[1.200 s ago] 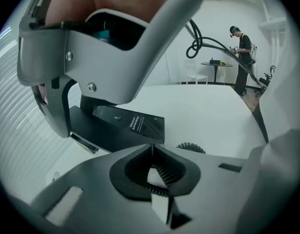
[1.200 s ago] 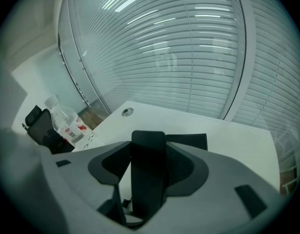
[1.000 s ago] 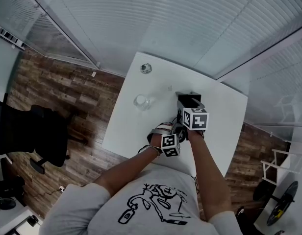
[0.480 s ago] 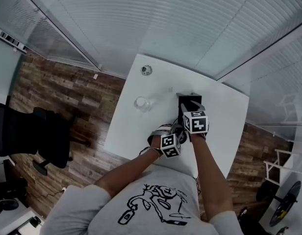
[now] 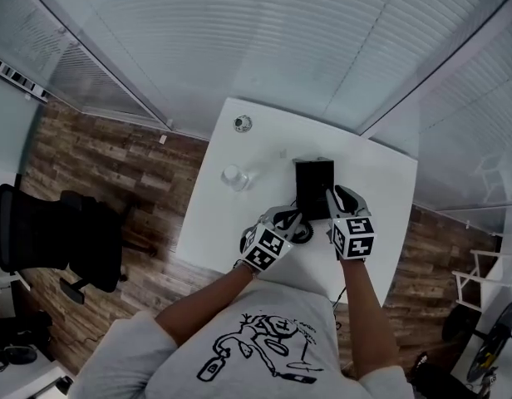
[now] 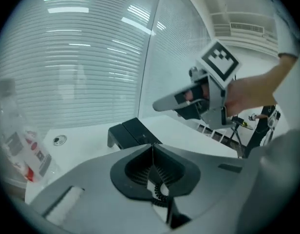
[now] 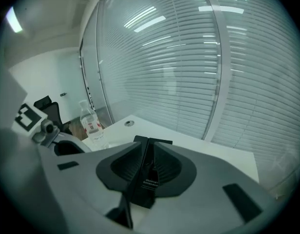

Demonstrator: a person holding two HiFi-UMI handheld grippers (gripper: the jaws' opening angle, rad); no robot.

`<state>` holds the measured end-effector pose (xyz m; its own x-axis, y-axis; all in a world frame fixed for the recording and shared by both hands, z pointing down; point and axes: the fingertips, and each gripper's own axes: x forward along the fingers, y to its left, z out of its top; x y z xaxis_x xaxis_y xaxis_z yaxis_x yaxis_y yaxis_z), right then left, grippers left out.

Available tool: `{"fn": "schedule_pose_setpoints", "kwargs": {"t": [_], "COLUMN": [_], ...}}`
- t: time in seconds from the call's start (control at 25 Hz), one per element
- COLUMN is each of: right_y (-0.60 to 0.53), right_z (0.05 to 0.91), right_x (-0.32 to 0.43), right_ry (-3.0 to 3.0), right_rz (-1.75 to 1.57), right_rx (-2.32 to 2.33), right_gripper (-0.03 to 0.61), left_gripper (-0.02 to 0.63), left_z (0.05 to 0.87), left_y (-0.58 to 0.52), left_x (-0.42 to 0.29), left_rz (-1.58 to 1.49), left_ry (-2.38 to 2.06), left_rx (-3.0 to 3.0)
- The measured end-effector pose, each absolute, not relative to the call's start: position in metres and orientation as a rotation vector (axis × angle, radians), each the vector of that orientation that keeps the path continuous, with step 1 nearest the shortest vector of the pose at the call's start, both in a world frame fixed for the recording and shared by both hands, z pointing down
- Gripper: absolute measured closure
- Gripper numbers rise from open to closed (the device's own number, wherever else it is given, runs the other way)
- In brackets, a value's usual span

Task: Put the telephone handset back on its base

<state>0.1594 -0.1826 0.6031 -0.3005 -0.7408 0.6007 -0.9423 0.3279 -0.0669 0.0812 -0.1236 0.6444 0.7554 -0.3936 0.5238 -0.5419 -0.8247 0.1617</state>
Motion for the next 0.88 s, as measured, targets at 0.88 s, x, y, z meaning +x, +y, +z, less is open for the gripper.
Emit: {"fn": "schedule_pose_setpoints", "kwargs": {"t": [0.88], "right_y": [-0.063], "right_z": [0.394], "right_x": [0.18], "right_ry": [-2.436], "right_rz": [0.276], "right_rx": [1.583], "right_gripper": [0.525], "left_gripper": [0.607], "left_z": [0.41], "left_y": [-0.094], "left_x": [0.085], "left_rz": [0.147], "left_ry": [-0.951], "left_rx": [2.79]}}
